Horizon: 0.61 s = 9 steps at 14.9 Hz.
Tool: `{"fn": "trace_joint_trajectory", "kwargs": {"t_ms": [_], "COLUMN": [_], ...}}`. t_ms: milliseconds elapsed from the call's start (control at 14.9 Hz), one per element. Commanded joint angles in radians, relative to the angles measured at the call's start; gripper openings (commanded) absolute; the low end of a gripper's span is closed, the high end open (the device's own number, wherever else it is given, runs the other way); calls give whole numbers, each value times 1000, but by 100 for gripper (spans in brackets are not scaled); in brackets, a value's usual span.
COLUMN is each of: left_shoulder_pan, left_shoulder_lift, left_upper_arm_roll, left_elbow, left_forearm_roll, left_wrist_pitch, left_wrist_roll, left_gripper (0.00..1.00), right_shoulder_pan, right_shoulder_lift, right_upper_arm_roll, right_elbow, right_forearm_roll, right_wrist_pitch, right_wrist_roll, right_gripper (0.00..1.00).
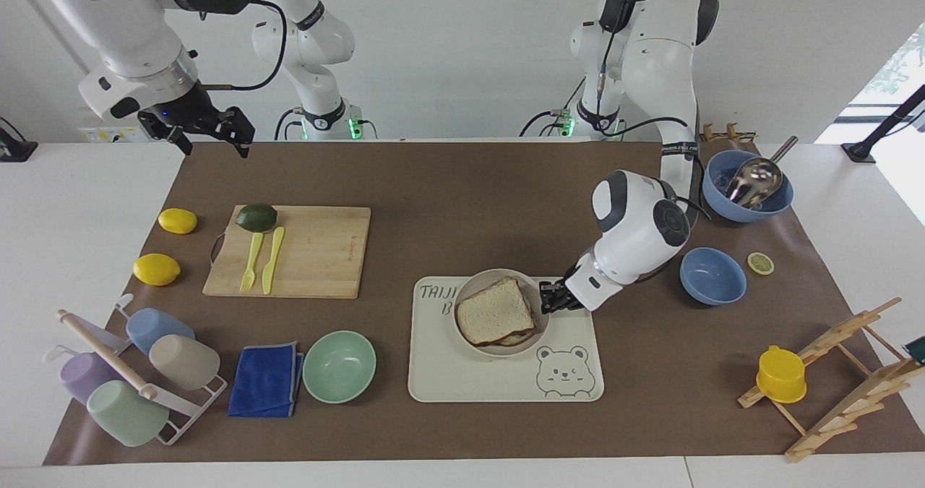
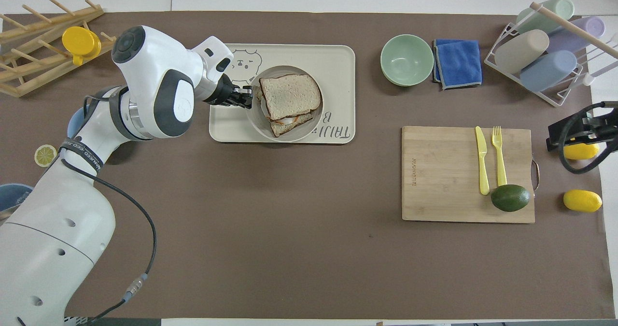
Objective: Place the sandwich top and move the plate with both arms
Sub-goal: 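Slide the grey plate with the left gripper onto the bear tray, then open the left gripper and release the plate on the tray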
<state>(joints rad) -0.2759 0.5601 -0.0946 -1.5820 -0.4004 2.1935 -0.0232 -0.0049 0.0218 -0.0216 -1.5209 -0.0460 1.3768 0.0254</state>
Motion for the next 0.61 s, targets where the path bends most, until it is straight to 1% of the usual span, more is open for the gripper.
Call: {"fn": "trace_joint_trajectory", "kwargs": {"t_ms": [0, 336, 403, 471, 538], "left_shoulder_pan": [-11, -11, -11, -12, -9], "left_shoulder_lift": [-8, -8, -6, -6, -6], "left_upper_arm_roll": [9, 9, 9, 9, 9], "left_elbow": [-21, -21, -19, -19, -13], "left_forearm_roll": [-28, -29, -28, -29, -28], "left_wrist_pitch": [43, 48, 49, 52, 46], "left_wrist_roll": [25, 25, 25, 23, 23], "left_gripper": [0, 0, 44, 99, 100], "right_shoulder_pan": [-7, -7, -7, -7, -7], "right_shoulder_lift": [-8, -8, -8, -8, -8], "right_upper_arm_roll": [3, 5, 5, 5, 5], "right_elbow": [-2, -2, -2, -2, -2], "right_forearm_roll": [15, 15, 15, 17, 17], "right_wrist_pitch": [7, 7, 7, 7, 7], "right_wrist_roll": [-28, -28, -28, -28, -28], "right_gripper": [100, 100, 100, 100, 100]}}
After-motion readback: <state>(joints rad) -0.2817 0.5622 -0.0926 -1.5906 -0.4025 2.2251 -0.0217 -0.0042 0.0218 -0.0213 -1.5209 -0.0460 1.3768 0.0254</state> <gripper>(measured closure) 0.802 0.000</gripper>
